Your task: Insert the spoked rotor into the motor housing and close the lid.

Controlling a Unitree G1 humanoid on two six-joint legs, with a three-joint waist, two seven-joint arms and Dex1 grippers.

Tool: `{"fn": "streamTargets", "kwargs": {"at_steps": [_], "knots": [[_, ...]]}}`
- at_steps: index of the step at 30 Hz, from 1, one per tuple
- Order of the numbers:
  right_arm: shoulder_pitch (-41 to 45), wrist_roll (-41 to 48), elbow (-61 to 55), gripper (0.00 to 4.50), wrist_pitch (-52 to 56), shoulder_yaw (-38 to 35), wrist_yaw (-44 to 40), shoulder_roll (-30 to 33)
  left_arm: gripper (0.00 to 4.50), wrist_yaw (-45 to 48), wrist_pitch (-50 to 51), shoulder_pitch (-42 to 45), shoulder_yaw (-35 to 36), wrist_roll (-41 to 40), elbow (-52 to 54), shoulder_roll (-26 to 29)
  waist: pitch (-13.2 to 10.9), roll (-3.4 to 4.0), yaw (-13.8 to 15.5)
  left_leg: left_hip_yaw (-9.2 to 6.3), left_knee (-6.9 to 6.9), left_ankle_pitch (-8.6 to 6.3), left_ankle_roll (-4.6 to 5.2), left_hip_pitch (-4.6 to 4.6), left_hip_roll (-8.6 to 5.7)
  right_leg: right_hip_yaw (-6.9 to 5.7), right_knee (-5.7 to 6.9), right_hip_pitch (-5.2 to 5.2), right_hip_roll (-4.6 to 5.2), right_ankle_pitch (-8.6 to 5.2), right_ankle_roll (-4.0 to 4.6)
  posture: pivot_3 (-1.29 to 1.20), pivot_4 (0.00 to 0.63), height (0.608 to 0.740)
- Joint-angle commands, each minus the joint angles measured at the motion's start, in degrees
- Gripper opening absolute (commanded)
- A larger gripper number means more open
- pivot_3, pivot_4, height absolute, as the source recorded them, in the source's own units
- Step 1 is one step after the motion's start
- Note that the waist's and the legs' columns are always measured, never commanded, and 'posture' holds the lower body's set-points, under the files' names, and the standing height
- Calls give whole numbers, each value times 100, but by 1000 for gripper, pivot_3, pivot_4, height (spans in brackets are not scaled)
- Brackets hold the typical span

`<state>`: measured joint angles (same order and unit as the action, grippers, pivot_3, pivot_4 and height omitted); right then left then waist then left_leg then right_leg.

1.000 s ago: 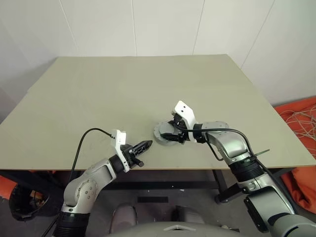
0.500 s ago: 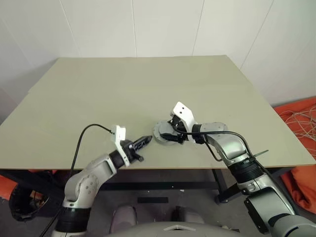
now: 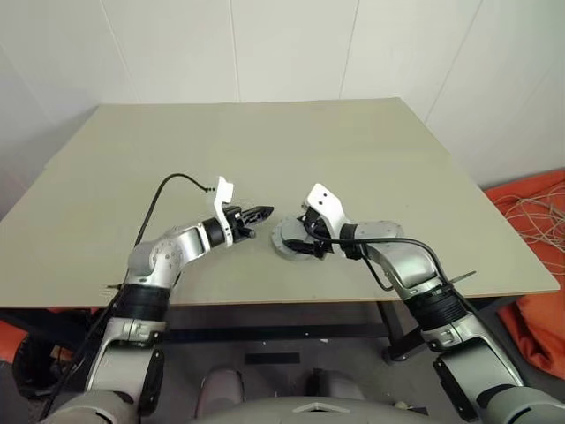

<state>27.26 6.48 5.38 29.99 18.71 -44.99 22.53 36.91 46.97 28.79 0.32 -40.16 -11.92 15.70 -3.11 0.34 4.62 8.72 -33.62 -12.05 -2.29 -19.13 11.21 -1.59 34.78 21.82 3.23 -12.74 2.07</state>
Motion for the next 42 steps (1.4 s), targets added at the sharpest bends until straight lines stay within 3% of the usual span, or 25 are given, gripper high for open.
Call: {"fn": "streamTargets", "kwargs": {"at_steps": [1, 21, 25, 42], "knots": [[-90, -249, 167, 3111, 146, 126, 157, -1, 0, 417, 103, 362, -197, 168, -311, 34, 0, -1, -20, 0, 12, 3, -5, 2, -4, 0, 0, 2, 1, 0, 0, 0, 0, 740], [-146, -31, -143, 3111, 416, -18, 201, -108, 0, 968, 522, 599, -762, 930, -838, -71, 0, -1, -49, -3, 53, 20, -31, 1, -14, 0, -4, 18, 5, -1, 5, 0, 0, 740], [-173, 104, -300, 4386, 547, -39, 63, -95, 0, 965, 559, 569, -735, 964, -800, -93, 0, -1, -42, -4, 55, 19, -29, -3, -16, 1, -9, 18, 6, -1, 5, 0, 0, 740], [-68, 723, -1296, 4448, 1150, -715, 16, 103, 0, 967, 606, 545, -701, 998, -753, -147, -7, 3, 9, -4, 63, 21, -32, -36, -20, 0, -21, 41, 7, -1, 8, 0, 0, 740]]}}
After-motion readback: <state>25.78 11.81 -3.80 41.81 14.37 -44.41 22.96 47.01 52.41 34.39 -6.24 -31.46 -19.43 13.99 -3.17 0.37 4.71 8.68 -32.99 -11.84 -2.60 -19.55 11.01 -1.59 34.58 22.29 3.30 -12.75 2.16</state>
